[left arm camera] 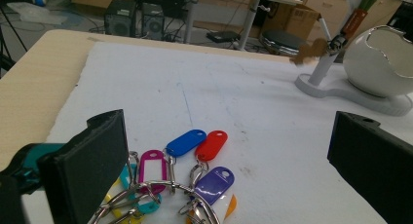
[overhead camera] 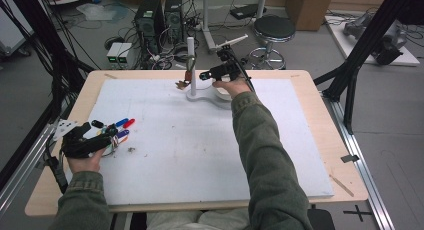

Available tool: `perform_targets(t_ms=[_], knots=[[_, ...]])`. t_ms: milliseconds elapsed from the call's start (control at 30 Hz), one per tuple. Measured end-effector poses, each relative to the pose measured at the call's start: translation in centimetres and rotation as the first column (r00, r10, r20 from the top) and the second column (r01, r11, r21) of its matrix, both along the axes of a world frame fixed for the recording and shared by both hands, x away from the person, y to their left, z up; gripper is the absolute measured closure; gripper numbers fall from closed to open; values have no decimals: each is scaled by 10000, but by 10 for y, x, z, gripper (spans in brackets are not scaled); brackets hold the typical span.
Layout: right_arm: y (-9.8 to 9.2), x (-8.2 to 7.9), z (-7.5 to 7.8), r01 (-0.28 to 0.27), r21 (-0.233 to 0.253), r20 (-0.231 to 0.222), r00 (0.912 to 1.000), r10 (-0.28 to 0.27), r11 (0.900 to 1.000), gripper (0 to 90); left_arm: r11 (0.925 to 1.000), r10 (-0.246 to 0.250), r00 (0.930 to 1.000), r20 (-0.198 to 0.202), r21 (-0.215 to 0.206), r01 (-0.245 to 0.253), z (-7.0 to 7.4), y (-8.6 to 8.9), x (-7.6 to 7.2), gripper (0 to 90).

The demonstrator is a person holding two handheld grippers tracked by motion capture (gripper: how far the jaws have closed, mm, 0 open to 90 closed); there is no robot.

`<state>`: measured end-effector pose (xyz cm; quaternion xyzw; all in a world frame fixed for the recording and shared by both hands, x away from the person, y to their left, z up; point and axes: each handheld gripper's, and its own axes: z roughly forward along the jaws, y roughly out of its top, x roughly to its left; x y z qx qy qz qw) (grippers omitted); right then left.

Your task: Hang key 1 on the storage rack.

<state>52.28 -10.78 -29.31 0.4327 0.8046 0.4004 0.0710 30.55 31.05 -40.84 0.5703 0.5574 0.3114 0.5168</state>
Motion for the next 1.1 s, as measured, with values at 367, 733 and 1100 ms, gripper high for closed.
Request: perform_targets(t_ms=[367,733,1100], knots=[[-2,-15,9,-701,-308,-34,9975,700,9971,6,10000,-2,10000,-53,-38,2,0,1,0,17],[-19,-35,10,-885,-630,100,9960,893,9941,6,10000,9,10000,-63,25,-9,0,1,-1,17],[-44,-54,12,-718,-378,565,9957,739,9967,6,10000,3,10000,-58,51,-2,1,1,-1,17]])
